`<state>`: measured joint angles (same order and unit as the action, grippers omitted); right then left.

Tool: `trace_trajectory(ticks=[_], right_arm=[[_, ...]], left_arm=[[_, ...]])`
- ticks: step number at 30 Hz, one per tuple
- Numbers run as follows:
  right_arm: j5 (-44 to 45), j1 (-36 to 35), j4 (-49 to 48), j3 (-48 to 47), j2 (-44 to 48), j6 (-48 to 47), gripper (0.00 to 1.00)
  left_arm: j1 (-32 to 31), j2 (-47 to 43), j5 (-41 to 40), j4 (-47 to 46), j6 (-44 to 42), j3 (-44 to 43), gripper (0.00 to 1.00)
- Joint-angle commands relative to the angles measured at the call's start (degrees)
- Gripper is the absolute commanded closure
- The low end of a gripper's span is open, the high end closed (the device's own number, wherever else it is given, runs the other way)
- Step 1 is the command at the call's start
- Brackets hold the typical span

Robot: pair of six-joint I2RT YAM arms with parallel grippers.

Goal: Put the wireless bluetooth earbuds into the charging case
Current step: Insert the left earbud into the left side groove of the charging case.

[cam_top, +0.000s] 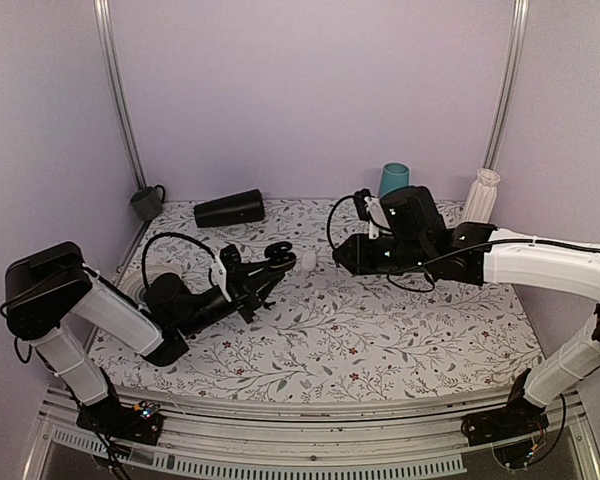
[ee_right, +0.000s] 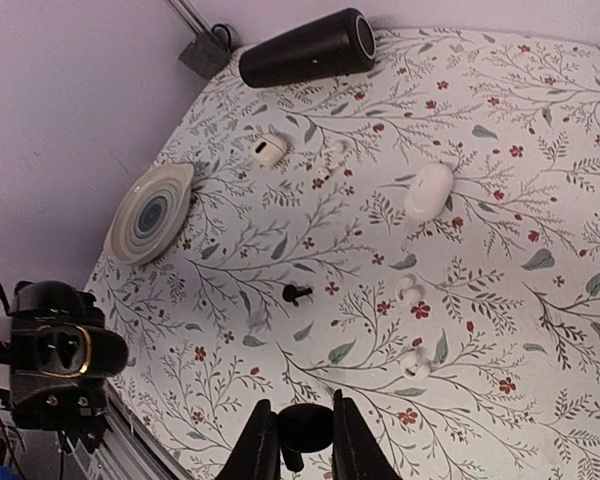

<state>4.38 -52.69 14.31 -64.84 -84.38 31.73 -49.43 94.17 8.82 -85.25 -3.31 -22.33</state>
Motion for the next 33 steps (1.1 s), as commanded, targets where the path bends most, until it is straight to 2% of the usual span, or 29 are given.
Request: trace_trajectory(ticks=[1, 10, 16, 22, 33], right_arm=[[0.82, 0.06, -8.48, -2.48, 2.16, 0.69, 0.84], [0.71, -0.45, -19.98, -1.93, 2.82, 3.65, 0.84], [2.88, -2.80, -23.69, -2.77, 1.66, 2.56, 0.83], [4.33, -3.87, -27.49, -2.49, 0.07, 1.30, 0.83], [6.49, -4.96, -35.13, 2.23, -0.54, -1.85, 0.83]], left_arm=[[0.71, 1.69, 0.88, -1.22, 2.19, -4.30, 1.00], [-0.51, 5.40, -4.91, 6.34, 4.15, -11.12, 1.00], [-1.61, 7.13, -8.37, 12.79, 6.37, -16.63, 1.00], [-2.88, 7.38, -8.94, 16.99, 7.49, -20.01, 1.00], [-3.90, 5.22, -7.39, 18.85, 9.37, -21.67, 1.00]])
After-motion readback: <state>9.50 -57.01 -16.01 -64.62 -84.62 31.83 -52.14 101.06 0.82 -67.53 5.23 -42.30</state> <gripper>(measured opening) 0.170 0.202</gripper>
